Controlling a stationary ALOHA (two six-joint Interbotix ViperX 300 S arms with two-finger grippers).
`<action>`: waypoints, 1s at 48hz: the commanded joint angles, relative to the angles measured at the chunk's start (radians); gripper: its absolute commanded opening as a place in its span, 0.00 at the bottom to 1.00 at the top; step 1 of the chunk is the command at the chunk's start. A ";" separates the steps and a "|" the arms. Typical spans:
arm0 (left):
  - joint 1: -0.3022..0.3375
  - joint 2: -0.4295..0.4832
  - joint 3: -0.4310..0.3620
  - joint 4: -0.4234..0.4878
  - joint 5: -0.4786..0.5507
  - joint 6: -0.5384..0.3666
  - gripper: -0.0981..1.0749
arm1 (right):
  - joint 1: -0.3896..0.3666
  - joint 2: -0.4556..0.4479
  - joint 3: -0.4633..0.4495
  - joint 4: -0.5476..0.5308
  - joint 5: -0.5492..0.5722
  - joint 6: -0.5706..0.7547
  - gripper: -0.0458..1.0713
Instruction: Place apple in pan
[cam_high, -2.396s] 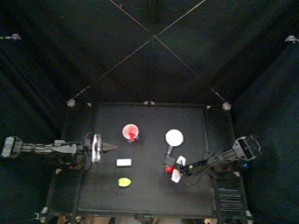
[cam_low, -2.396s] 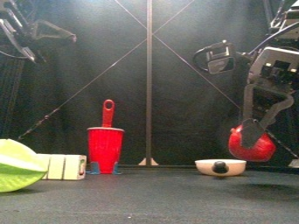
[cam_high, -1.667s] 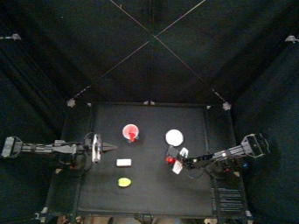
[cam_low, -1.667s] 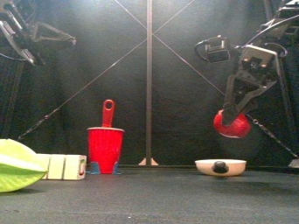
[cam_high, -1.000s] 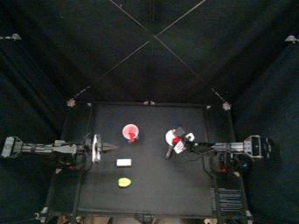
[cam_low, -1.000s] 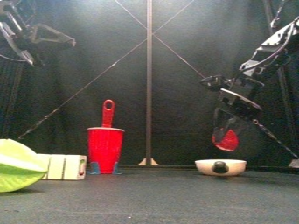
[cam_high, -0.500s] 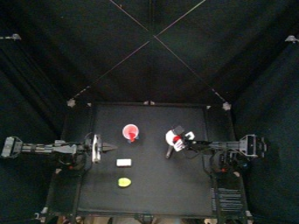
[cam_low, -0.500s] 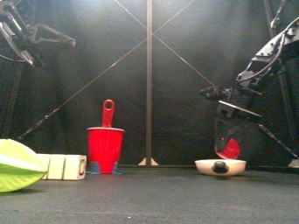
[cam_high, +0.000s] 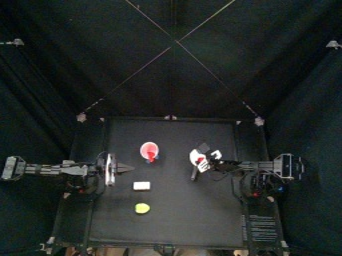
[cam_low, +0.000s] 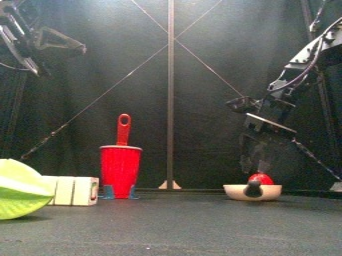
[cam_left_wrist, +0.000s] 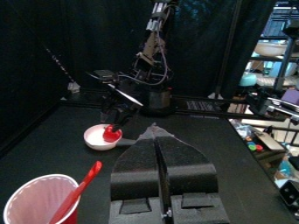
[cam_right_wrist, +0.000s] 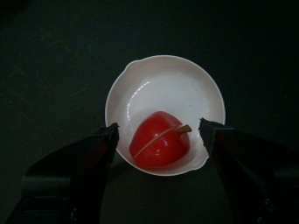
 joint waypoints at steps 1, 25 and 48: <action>0.002 0.006 -0.014 -0.002 -0.009 0.000 0.06 | -0.005 -0.021 -0.020 0.003 0.002 0.002 0.95; 0.002 0.006 -0.014 -0.003 -0.009 0.002 0.06 | -0.003 -0.035 -0.014 0.029 0.002 0.000 0.95; 0.002 0.006 -0.017 -0.002 -0.009 0.003 0.06 | 0.009 -0.029 -0.005 0.106 0.002 0.002 0.95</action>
